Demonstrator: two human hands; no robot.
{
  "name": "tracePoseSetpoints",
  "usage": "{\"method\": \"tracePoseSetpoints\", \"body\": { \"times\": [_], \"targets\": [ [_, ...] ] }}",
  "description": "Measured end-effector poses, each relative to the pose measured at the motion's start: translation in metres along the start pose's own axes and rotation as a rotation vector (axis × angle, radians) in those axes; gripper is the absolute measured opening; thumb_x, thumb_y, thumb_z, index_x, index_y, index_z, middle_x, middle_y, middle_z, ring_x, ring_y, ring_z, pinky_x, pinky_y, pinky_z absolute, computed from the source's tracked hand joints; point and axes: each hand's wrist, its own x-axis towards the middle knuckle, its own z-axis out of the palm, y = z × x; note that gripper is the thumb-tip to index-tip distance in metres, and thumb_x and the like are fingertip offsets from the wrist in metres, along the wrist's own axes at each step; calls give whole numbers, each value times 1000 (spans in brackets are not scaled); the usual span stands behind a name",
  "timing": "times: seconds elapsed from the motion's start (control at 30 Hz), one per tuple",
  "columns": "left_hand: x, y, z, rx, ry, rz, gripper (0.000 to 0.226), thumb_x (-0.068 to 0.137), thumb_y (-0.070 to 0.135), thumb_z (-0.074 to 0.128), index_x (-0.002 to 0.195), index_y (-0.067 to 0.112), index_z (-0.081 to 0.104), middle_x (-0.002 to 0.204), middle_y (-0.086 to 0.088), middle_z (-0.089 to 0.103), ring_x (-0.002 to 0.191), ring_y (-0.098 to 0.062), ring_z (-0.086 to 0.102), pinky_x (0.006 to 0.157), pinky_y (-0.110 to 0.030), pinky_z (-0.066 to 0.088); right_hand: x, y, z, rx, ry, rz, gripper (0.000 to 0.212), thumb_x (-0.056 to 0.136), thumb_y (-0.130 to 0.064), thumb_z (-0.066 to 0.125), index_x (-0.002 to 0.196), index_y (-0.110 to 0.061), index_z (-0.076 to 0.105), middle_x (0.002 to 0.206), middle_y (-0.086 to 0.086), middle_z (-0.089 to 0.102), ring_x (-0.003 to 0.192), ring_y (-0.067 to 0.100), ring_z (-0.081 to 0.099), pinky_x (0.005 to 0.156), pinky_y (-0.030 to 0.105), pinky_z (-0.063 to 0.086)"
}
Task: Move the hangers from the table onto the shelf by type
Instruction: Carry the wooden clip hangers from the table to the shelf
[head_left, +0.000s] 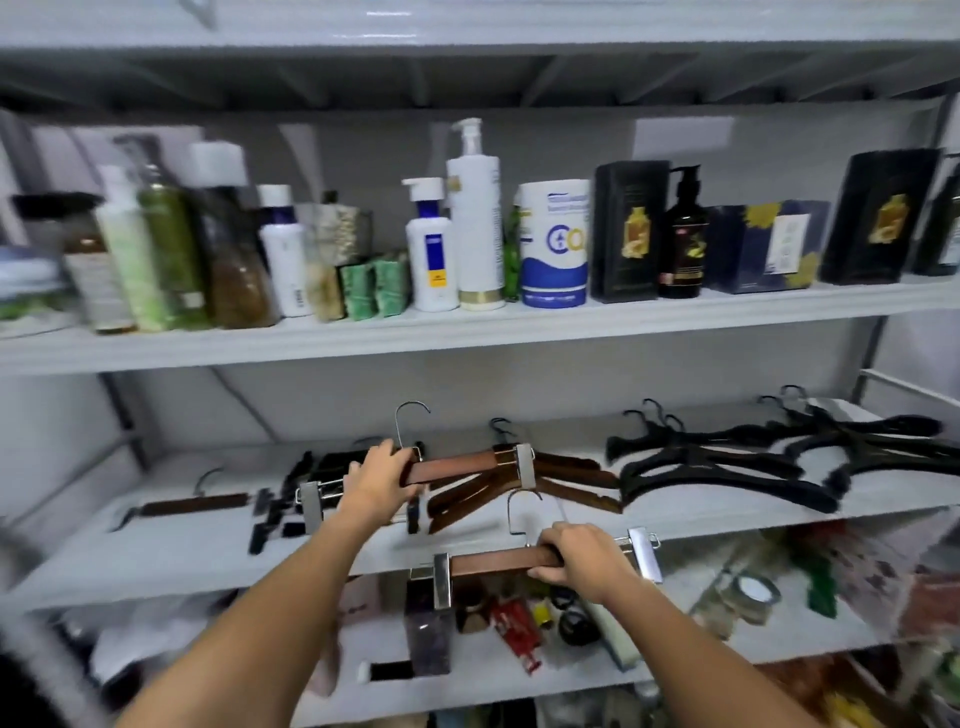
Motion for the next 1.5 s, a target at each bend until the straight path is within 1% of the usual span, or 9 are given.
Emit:
{"method": "tracePoseSetpoints", "body": {
  "times": [0.13,0.27,0.37,0.57,0.97,1.1,1.27,1.4,1.5],
  "targets": [
    [-38,-51,-13,0,42,-108,43,85,43,63,120,21,52,115,-3,46,115,-23,45,91,-41,39,12,-41,17,7,-14,-104,40,86,-54,58,109,-21,61,109,-1,64,97,20,59,85,30,43],
    [-76,-95,-26,15,78,-212,41,85,40,64,119,21,53,112,-4,46,113,-24,45,88,-40,37,19,-76,31,8,-29,-194,38,87,-52,58,107,-20,60,108,0,65,99,20,59,85,30,42],
    [-102,-126,-33,42,107,-287,38,84,39,65,115,21,54,112,-4,47,112,-24,46,85,-40,38,23,-99,38,-3,-47,-238,38,87,-51,57,109,-21,59,110,-1,64,101,19,58,89,30,42],
    [-135,-187,-39,78,144,-411,30,86,37,63,106,18,54,111,-5,46,108,-25,46,86,-43,37,36,-144,44,-52,-19,-315,38,87,-51,57,110,-21,58,112,-2,63,103,17,58,92,30,40],
    [-158,-318,-45,113,36,-391,32,86,40,63,108,19,53,106,-3,46,107,-24,49,86,-38,39,70,-247,71,-56,0,-344,35,88,-53,54,111,-25,55,112,-7,61,106,15,56,89,28,35],
    [-152,-369,-50,137,20,-353,32,85,42,64,107,21,55,96,3,41,104,-22,51,84,-36,39,89,-287,82,-41,15,-325,34,88,-52,53,111,-26,53,111,-7,58,103,15,55,89,29,33],
    [-140,-417,-44,162,19,-345,35,84,42,64,112,23,55,111,0,50,109,-22,48,94,-36,35,117,-330,92,-13,59,-315,31,87,-50,55,109,-28,53,107,-9,56,102,12,54,87,28,33],
    [-127,-438,-33,128,-13,-360,34,84,41,65,112,23,56,114,-2,49,112,-25,46,102,-40,32,136,-351,99,-58,37,-335,36,87,-55,55,108,-27,53,107,-8,57,103,12,54,87,28,32],
    [-113,-446,-26,91,-30,-379,35,85,40,64,114,23,56,115,-4,49,115,-26,45,103,-43,30,152,-358,103,-68,23,-346,37,85,-56,54,106,-25,54,106,-6,57,104,14,55,89,30,32]
  ]
}}
